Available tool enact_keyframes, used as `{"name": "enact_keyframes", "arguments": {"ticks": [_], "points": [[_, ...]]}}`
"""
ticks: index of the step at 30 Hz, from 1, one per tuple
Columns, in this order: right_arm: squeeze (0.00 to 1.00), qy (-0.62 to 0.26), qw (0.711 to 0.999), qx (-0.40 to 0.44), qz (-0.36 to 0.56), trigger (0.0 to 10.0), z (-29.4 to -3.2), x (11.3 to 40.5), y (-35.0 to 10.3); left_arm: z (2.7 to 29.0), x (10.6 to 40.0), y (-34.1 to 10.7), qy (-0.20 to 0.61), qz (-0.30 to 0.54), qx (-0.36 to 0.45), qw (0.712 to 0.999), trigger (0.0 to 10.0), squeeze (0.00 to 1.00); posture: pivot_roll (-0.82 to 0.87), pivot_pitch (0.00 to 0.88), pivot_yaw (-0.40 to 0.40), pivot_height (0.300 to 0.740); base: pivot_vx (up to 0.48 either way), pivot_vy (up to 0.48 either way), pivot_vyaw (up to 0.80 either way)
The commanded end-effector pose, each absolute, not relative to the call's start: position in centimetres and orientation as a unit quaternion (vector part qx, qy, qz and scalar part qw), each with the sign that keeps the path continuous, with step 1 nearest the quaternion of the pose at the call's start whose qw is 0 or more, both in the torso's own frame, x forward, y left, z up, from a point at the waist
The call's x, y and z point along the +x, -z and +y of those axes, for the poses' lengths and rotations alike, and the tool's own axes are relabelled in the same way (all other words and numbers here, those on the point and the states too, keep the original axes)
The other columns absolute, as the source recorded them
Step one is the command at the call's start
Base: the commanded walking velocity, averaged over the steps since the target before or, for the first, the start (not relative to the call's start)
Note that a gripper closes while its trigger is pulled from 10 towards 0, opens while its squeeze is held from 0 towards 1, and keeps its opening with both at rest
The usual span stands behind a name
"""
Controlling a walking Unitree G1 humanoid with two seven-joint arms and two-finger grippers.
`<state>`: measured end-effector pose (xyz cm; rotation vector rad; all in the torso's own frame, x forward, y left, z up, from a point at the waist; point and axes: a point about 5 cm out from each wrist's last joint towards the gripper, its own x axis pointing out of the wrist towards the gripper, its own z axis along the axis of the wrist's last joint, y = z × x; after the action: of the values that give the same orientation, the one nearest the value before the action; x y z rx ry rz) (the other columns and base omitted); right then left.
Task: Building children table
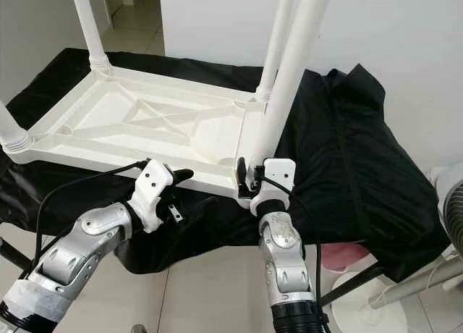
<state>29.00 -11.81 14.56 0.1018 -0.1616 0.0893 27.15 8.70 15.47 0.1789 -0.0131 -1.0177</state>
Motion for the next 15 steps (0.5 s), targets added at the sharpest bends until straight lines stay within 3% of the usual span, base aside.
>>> {"name": "enact_keyframes", "arguments": {"ticks": [1, 10, 15], "points": [[0.0, -0.069, 0.993, 0.056, -0.081, 10.0, -12.1, 28.9, -14.8, 8.4, 26.9, -15.8, 0.52, -0.013, 0.094, 0.849, 10.0, 0.0, 0.0, 0.0, -0.07, 0.74, 0.0, 0.0, 0.0], [0.0, -0.199, 0.977, 0.047, -0.062, 10.0, -13.4, 29.5, -14.5, 8.3, 26.9, -15.7, 0.522, -0.012, 0.096, 0.847, 10.0, 0.0, 0.0, 0.0, -0.071, 0.74, 0.0, 0.0, 0.0], [0.0, -0.265, 0.964, 0.004, -0.037, 10.0, -14.8, 31.1, -13.8, 8.1, 27.0, -16.0, 0.525, -0.018, 0.094, 0.846, 10.0, 0.0, 0.0, 0.0, -0.065, 0.74, 0.0, 0.0, 0.0]]}}
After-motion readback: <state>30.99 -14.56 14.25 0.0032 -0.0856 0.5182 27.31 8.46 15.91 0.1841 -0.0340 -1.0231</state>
